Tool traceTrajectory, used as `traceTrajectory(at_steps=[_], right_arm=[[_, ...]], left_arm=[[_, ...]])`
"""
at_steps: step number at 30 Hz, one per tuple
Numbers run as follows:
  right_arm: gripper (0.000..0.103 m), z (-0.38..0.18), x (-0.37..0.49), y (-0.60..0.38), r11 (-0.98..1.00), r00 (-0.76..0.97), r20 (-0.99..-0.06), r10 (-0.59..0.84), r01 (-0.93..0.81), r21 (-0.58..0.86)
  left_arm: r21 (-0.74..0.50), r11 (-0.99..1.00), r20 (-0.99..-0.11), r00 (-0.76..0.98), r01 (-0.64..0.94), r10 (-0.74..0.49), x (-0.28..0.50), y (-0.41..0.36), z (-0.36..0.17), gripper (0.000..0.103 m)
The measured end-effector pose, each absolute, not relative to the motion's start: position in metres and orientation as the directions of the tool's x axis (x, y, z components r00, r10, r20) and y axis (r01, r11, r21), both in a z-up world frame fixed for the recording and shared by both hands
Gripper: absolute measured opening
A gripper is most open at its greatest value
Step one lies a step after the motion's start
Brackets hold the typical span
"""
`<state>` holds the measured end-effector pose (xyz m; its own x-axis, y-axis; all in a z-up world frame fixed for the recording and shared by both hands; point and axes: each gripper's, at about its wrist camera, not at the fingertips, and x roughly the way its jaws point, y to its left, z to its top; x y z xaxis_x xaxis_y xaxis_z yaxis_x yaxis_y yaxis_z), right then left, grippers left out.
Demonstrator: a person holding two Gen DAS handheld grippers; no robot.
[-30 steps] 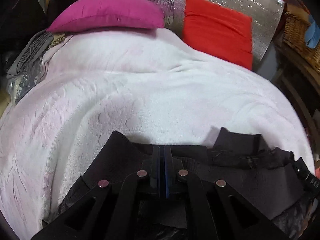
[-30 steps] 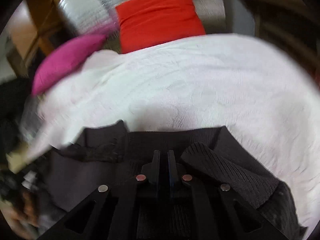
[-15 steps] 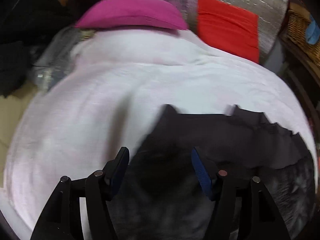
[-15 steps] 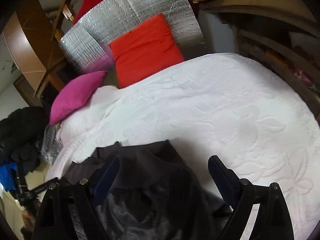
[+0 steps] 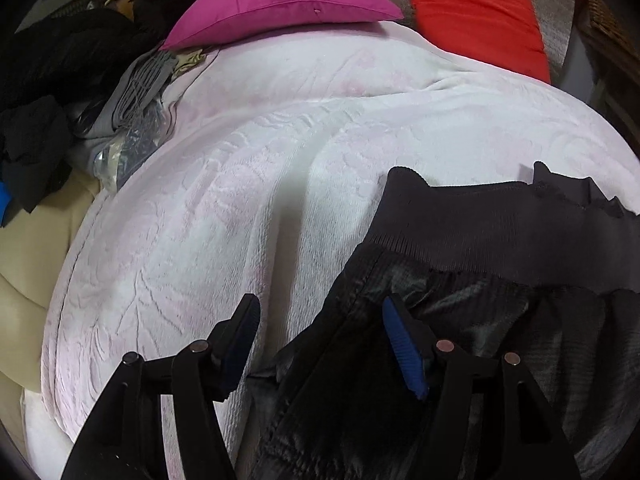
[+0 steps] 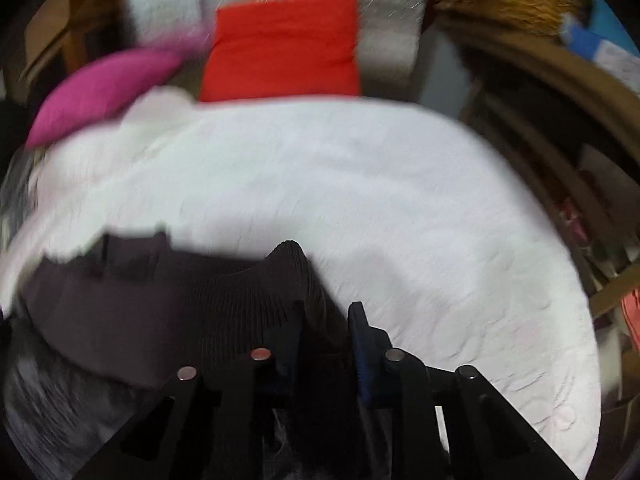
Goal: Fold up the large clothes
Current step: 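Lower the jacket onto the bed and flatten it with both tools, then grasp the folded jacket bundle with both tools and lift it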
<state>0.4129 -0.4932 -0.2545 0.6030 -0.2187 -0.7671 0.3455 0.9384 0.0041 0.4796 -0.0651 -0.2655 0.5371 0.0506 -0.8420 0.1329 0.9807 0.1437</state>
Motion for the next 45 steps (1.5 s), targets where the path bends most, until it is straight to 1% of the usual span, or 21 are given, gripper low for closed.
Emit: traceTrajectory(at_steps=[3,5,7,10,12,13,14,15,18,20,23,28,32,35,39,41,43,44,45], right_arm=[[0.018,-0.254,0.409,-0.508,0.914,0.612,-0.756,-0.232,0.403,0.046],[0.018,-0.275,0.413,-0.52,0.894,0.578,-0.78,-0.239,0.444,0.055],[0.018,-0.295,0.419,-0.53,0.875,0.547,-0.81,-0.211,0.476,0.094],[0.019,-0.295,0.416,-0.538,0.856,0.571,-0.8,-0.185,0.493,0.155],[0.029,-0.296,0.411,-0.546,0.835,0.596,-0.794,-0.12,0.493,0.244],[0.044,-0.296,0.407,-0.547,0.828,0.62,-0.78,-0.079,0.476,0.295],[0.072,-0.291,0.399,-0.551,0.812,0.635,-0.771,-0.054,0.477,0.335],[0.079,-0.288,0.394,-0.551,0.802,0.635,-0.771,-0.055,0.488,0.344],[0.079,-0.26,0.368,-0.551,0.788,0.706,-0.706,-0.055,0.465,0.404],[0.079,-0.244,0.351,-0.542,0.801,0.724,-0.686,-0.07,0.451,0.395],[0.079,-0.224,0.329,-0.519,0.845,0.752,-0.658,-0.049,0.383,0.375],[0.079,-0.219,0.305,-0.468,0.902,0.736,-0.677,-0.005,0.296,0.315],[0.079,-0.221,0.292,-0.438,0.919,0.729,-0.684,0.033,0.247,0.308],[0.078,-0.221,0.278,-0.413,0.93,0.736,-0.675,0.047,0.214,0.297],[0.078,-0.223,0.267,-0.384,0.946,0.742,-0.666,0.071,0.161,0.28],[0.078,-0.233,0.274,-0.376,0.955,0.719,-0.69,0.084,0.14,0.263],[0.077,-0.251,0.287,-0.368,0.962,0.662,-0.744,0.094,0.133,0.239],[0.077,-0.267,0.298,-0.365,0.965,0.599,-0.794,0.102,0.136,0.226],[0.077,-0.273,0.305,-0.364,0.968,0.572,-0.815,0.098,0.137,0.212]], left_arm=[[0.11,0.987,-0.847,0.531,0.116,0.032,0.483,-0.061,-0.265,0.065],[0.092,0.991,-0.848,0.529,0.1,0.025,0.484,-0.057,-0.265,0.065],[0.093,0.991,-0.847,0.532,0.1,0.026,0.483,-0.057,-0.266,0.065],[0.096,0.991,-0.842,0.538,0.097,0.029,0.482,-0.057,-0.267,0.066],[0.09,0.992,-0.842,0.539,0.093,0.026,0.479,-0.053,-0.265,0.066],[0.084,0.993,-0.84,0.543,0.087,0.023,0.476,-0.05,-0.262,0.066],[0.075,0.993,-0.835,0.549,0.085,0.016,0.472,-0.047,-0.258,0.066],[0.067,0.994,-0.829,0.559,0.087,0.007,0.467,-0.045,-0.252,0.066],[0.05,0.994,-0.804,0.594,0.093,-0.015,0.453,-0.036,-0.237,0.066],[0.047,0.993,-0.788,0.615,0.104,-0.027,0.439,-0.03,-0.227,0.066],[0.046,0.993,-0.773,0.633,0.109,-0.034,0.422,-0.024,-0.219,0.066],[0.089,0.992,-0.77,0.638,0.094,0.009,0.391,-0.018,-0.227,0.066],[0.087,0.989,-0.771,0.637,0.117,-0.007,0.365,-0.023,-0.231,0.066],[0.115,0.984,-0.759,0.651,0.139,-0.003,0.346,-0.03,-0.235,0.07],[0.159,0.975,-0.754,0.656,0.154,0.019,0.34,-0.037,-0.242,0.07],[0.174,0.973,-0.749,0.662,0.155,0.029,0.34,-0.038,-0.245,0.07],[0.181,0.971,-0.746,0.665,0.154,0.034,0.342,-0.038,-0.247,0.07],[0.179,0.972,-0.745,0.666,0.153,0.032,0.342,-0.038,-0.247,0.07],[0.18,0.972,-0.743,0.668,0.153,0.032,0.343,-0.038,-0.248,0.071]])
